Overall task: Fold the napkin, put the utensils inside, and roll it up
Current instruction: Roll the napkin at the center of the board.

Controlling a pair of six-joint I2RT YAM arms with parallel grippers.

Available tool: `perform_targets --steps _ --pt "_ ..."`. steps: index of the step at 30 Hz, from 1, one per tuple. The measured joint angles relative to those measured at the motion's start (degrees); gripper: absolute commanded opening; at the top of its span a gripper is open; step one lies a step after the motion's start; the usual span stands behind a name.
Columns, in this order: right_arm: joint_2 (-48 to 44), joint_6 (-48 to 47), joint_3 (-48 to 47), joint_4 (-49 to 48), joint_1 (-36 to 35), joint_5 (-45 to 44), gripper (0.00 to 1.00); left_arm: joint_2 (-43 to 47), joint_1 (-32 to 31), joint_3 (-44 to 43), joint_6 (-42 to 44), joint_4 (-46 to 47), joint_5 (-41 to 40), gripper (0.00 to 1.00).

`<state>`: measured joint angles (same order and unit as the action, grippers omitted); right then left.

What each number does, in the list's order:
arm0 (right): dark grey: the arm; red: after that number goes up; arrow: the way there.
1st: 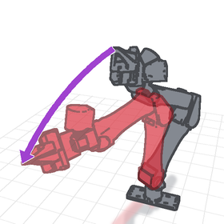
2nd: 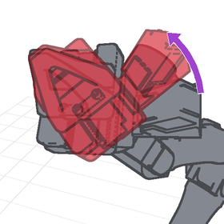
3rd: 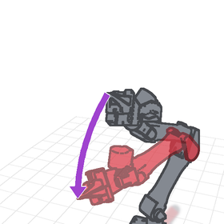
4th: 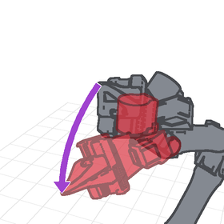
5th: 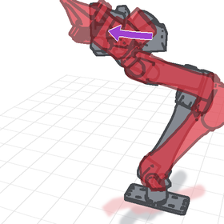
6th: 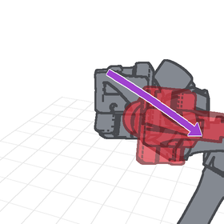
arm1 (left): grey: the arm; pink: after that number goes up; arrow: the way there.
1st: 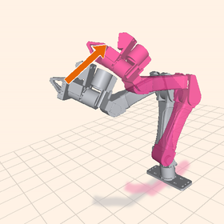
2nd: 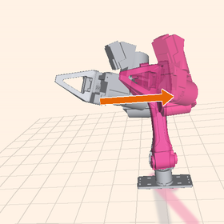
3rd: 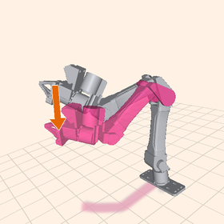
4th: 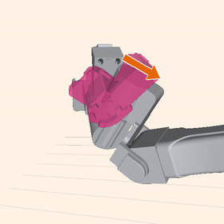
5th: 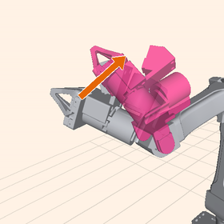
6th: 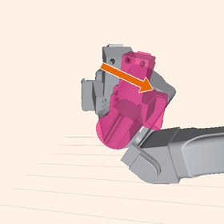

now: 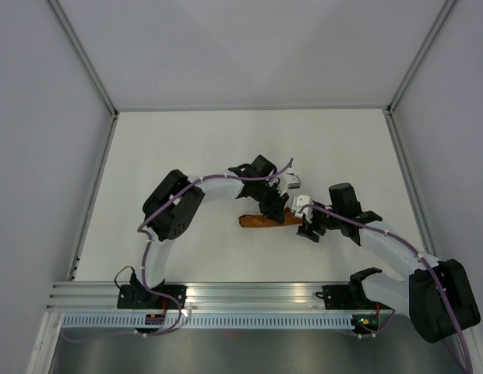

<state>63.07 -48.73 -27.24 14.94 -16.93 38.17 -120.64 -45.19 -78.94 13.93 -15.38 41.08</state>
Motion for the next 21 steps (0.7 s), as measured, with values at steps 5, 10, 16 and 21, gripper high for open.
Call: perform_targets --steps 5,10,16,21 --pt "1.2 -1.1 1.7 -4.3 -4.4 -4.7 0.72 -1.8 0.5 -2.6 -0.1 -3.5 2.8 0.03" --pt "4.5 -1.7 1.7 -8.2 -7.4 -8.5 0.72 -3.3 0.5 -4.7 -0.1 -6.7 4.7 0.05" --pt "8.5 -2.2 1.7 -10.8 -10.6 -11.6 0.61 -4.4 0.7 -6.1 -0.5 -8.7 6.5 0.1" --pt "10.2 -2.6 1.7 -12.9 -11.1 -13.3 0.39 -4.5 0.8 -6.1 -1.1 -9.4 7.0 0.32"
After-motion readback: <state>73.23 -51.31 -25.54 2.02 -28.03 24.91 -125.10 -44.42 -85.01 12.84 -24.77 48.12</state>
